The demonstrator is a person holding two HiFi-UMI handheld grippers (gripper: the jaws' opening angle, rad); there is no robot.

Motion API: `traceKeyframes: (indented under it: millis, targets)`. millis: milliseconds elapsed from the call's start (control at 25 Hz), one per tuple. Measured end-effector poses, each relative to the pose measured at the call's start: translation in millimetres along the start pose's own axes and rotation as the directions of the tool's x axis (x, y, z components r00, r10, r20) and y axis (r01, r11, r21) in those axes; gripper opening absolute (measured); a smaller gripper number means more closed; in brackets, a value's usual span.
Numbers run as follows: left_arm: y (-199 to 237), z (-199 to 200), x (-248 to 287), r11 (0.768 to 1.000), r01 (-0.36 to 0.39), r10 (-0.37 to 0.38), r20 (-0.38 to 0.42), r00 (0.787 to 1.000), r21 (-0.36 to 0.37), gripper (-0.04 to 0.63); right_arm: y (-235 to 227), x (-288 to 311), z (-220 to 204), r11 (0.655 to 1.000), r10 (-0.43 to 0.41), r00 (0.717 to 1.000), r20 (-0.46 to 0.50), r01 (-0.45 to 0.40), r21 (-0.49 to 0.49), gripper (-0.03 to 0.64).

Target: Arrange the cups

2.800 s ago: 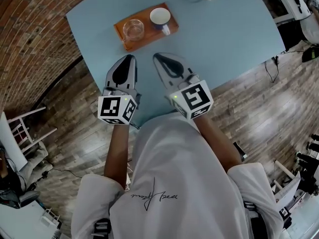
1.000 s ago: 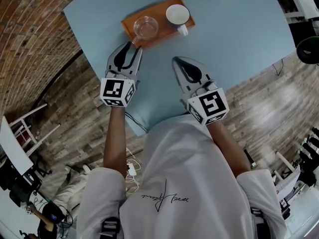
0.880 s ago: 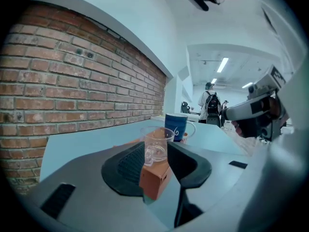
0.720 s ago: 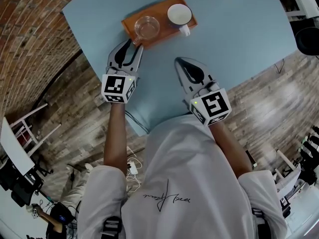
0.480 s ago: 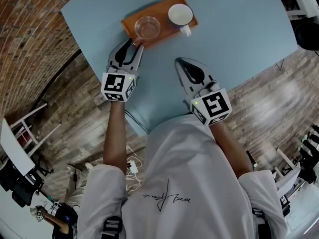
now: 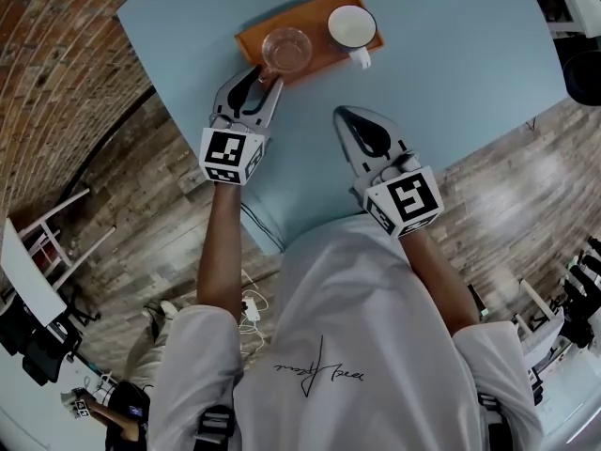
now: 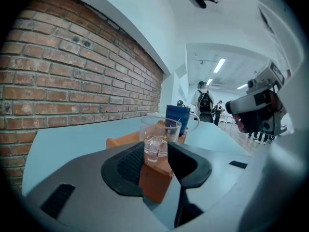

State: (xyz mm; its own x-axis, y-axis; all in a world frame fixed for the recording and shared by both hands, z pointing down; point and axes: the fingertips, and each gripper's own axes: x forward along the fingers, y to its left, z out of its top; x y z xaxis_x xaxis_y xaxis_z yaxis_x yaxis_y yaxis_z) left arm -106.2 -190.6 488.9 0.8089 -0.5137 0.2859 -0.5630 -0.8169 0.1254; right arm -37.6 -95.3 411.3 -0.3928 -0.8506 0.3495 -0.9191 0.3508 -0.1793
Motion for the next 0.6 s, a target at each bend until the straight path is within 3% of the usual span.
traceKeyframes:
  millis: [360, 480, 600]
  targets:
    - [-0.6, 0.5, 0.3, 1.0, 0.014, -0.015, 0.02, 1.0, 0.018, 0.123, 1.8, 2.8, -3.4, 1.0, 0.013, 1.0, -0.007, -0.013, 0.008, 0.021]
    - [1.5, -0.8, -0.4, 0.999, 0.0, -0.001, 0.022, 1.0, 0.034, 0.071, 3.8, 4.7, -5.3, 1.0, 0.021, 1.0, -0.014, -0.021, 0.007, 0.021]
    - [-2.0, -2.0, 0.4, 0.999, 0.001, -0.002, 0.024, 1.0, 0.042, 0.066, 4.0, 4.0, -5.9, 1.0, 0.02, 1.0, -0.021, -0.02, 0.007, 0.021]
